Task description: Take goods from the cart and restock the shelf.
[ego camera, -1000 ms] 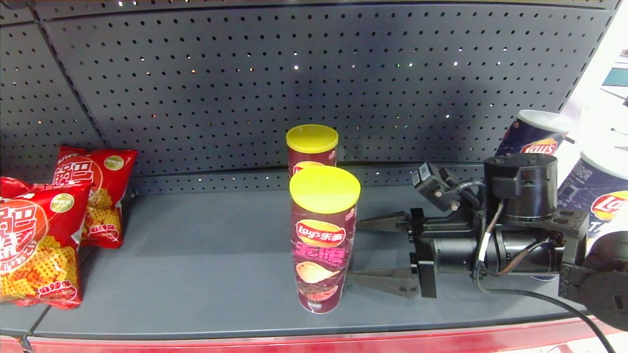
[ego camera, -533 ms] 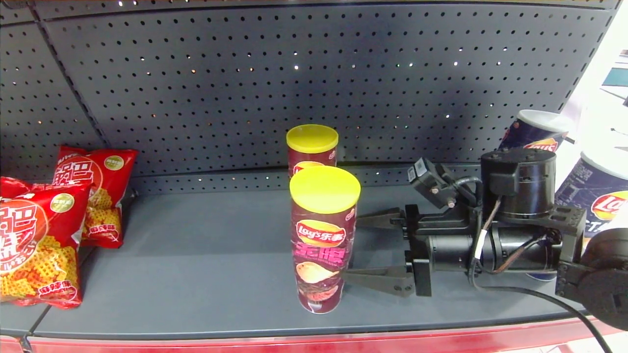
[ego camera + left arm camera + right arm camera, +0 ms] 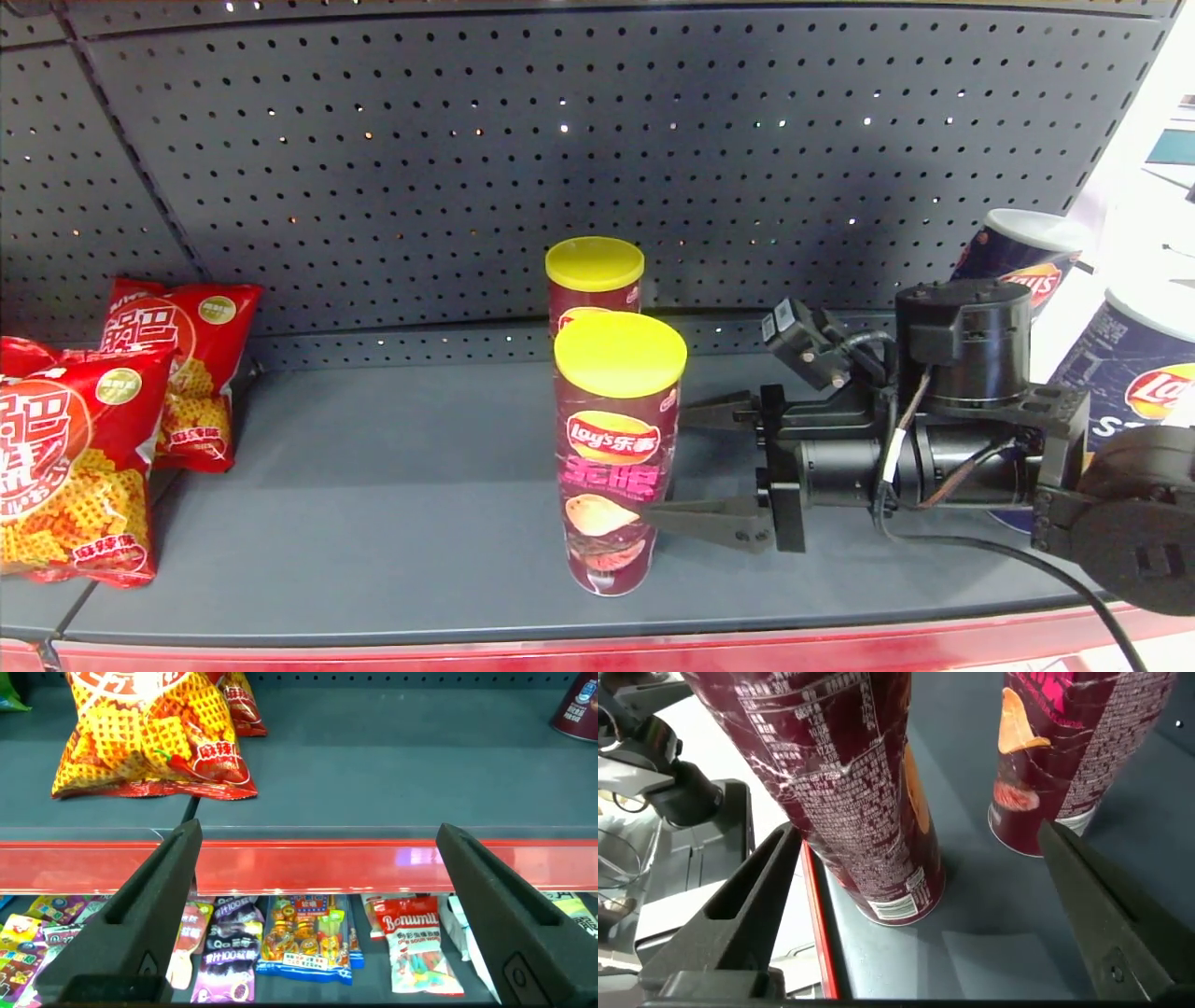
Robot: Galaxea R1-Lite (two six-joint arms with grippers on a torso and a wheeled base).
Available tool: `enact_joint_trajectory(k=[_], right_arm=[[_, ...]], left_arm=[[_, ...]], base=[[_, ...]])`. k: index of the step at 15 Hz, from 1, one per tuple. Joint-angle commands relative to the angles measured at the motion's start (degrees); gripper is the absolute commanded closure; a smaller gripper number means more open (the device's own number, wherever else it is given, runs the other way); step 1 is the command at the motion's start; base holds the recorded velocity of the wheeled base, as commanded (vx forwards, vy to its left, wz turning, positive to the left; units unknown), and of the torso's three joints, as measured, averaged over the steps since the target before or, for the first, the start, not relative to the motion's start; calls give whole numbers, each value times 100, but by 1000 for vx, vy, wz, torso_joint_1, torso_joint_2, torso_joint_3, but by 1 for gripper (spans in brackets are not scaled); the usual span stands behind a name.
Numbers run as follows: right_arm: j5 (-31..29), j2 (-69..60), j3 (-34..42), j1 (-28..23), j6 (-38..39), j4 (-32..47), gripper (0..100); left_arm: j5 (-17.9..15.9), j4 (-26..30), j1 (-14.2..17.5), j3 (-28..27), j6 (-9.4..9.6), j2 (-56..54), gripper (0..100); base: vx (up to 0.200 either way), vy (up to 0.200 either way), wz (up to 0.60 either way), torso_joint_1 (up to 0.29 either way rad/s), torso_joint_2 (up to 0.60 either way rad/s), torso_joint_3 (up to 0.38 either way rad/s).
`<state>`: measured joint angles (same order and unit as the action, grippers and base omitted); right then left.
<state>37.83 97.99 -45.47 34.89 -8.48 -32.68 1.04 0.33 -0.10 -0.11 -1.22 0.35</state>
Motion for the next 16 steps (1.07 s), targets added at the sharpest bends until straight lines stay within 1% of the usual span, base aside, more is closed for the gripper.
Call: enact_joint_trajectory(k=[1, 10, 14, 16], right_arm=[[5, 36, 3, -17, -4, -1, 0], [49, 1, 47, -114, -22, -1, 0], [49, -254, 73, -105, -13, -1, 0], [41, -509, 91, -202, -4, -1, 0]], left_arm=[[2, 2, 1, 2, -1, 9, 0], [2, 2, 1, 2, -1, 9, 0], [2, 2, 1, 2, -1, 9, 0], [2, 2, 1, 2, -1, 9, 0]], base=[[0, 0, 0, 0, 0, 0], [0, 0, 0, 0, 0, 0], [0, 0, 0, 0, 0, 0], [0, 0, 0, 0, 0, 0]])
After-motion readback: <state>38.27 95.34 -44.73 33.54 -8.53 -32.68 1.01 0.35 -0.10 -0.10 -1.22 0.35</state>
